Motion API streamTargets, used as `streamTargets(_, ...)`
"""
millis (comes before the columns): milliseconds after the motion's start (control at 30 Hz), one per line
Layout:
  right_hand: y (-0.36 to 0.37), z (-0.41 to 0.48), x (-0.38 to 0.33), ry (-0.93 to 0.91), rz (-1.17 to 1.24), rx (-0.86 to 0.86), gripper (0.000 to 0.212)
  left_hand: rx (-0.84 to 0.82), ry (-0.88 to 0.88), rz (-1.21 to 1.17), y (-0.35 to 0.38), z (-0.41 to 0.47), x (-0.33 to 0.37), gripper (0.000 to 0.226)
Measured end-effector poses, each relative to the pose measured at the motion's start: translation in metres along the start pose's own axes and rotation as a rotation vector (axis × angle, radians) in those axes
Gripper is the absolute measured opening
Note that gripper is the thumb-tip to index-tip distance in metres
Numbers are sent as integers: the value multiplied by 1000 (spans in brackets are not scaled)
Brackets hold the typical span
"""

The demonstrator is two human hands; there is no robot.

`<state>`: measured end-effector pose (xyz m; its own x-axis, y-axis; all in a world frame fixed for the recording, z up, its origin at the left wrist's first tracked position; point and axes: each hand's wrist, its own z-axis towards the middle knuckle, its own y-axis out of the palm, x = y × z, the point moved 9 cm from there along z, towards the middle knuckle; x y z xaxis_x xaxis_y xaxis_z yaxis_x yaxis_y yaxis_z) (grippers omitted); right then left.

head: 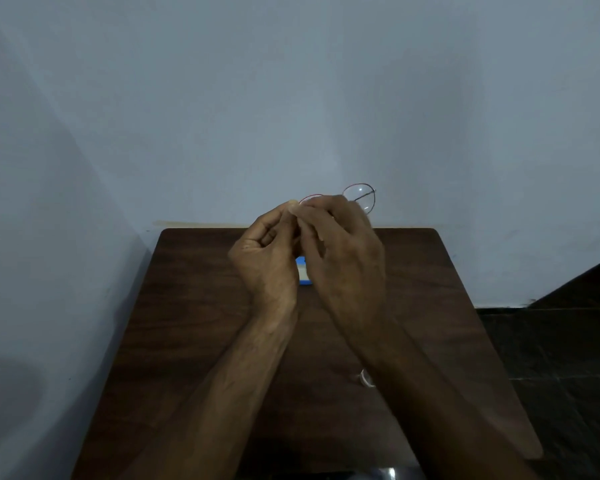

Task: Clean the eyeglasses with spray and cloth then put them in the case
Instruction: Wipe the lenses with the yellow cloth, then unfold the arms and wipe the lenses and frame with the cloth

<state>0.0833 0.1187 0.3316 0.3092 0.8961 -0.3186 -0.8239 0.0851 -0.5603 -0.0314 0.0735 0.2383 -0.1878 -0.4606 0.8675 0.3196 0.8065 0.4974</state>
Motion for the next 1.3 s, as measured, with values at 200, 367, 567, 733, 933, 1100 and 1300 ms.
streamTargets(200,-9,17,30,116,-23,65,7,4,-53,-73,3,-3,-1,17)
streamTargets(367,-7,19,31,126,-17,58,8,-18,-39,-32,4,-5,-5,15)
streamTargets(567,1,9,28,75,17,5,5,3,-36,-30,2,-3,-7,14)
streamTargets(733,13,-1,49,135,105,-34,13,8,-32,-28,-5,2,-11,15)
streamTargets(933,22,-85,81,492,399,-19,14,-24,-11,32,-20,12,-20,9)
streamTargets(1100,113,-225,128,586,123,-620,9,-41,-11,92,-38,16,-34,10)
streamTargets(1300,158,-300,133,439,-113,-920,22,-99,36,180,-44,8,-40,15)
